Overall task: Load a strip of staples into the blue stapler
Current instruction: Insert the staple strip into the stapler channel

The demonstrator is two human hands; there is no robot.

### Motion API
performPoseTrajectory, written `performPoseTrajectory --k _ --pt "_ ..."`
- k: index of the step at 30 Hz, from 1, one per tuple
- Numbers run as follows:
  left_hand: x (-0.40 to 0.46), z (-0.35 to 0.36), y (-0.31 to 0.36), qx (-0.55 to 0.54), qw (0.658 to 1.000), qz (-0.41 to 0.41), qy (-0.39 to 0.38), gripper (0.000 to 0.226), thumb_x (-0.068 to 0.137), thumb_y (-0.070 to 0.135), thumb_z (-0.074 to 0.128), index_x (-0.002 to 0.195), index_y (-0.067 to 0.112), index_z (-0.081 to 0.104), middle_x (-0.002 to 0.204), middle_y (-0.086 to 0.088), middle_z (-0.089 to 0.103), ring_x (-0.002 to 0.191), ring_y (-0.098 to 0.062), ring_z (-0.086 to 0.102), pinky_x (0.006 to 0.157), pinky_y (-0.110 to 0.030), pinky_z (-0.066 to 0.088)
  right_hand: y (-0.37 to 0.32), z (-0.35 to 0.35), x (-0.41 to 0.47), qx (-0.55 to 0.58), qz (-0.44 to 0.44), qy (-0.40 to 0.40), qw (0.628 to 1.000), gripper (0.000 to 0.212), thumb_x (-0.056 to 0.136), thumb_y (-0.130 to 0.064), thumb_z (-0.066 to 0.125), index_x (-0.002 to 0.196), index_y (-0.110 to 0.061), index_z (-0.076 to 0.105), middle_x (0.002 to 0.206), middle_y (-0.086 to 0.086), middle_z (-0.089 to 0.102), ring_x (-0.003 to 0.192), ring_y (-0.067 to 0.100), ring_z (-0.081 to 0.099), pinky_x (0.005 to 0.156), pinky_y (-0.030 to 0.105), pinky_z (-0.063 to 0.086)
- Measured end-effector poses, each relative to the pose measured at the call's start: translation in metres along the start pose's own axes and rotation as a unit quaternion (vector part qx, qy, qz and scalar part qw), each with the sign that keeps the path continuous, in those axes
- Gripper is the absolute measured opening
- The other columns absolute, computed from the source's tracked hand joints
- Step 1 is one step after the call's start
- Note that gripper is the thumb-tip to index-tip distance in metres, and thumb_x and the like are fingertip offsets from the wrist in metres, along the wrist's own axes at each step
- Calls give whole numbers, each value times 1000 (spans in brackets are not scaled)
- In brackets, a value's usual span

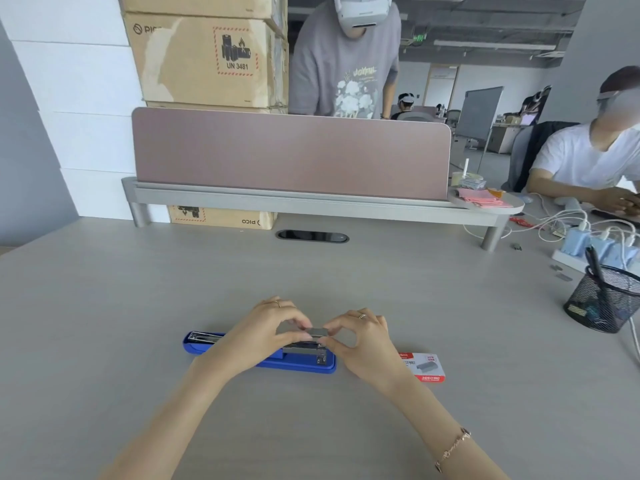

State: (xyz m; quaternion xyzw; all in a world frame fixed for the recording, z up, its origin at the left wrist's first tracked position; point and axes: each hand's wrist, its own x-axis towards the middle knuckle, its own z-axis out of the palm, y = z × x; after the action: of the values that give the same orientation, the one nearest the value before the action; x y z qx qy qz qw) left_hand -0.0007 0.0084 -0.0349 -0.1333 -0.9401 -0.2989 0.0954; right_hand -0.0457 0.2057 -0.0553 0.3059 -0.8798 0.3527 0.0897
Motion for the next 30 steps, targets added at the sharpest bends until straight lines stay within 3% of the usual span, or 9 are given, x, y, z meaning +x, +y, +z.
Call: performPoseTrajectory --k 4,7,19,30 --pt "-4 2 -6 -17 999 -26 -29 29 77 57 57 94 35 68 94 15 65 101 -1 50 84 -14 40 -2 2 -3 22 12 -16 1000 5 78 -37 68 78 -42 66 78 -29 58 99 -1 44 89 14 21" --pt "-4 7 -9 -41 998 -33 -23 13 82 40 68 94 33 70 92 15 64 100 1 50 82 -12 39 -2 0 -6 48 17 -25 998 23 78 -37 68 66 -53 56 80 -24 64 102 -5 42 90 14 21" --pt "-3 8 -8 -75 995 -56 -29 9 79 37 74 87 33 72 89 11 67 97 -2 55 89 -32 48 -3 -5 -3 30 28 -64 997 13 76 -40 69 75 -48 58 83 -30 61 106 -4 39 91 20 22" --pt "-7 9 -7 -80 996 -45 -20 10 78 38 74 88 35 72 87 13 67 96 -2 56 89 -32 50 -1 -5 -8 36 17 -63 997 17 79 -39 67 95 -34 68 86 -29 61 106 1 41 93 22 26"
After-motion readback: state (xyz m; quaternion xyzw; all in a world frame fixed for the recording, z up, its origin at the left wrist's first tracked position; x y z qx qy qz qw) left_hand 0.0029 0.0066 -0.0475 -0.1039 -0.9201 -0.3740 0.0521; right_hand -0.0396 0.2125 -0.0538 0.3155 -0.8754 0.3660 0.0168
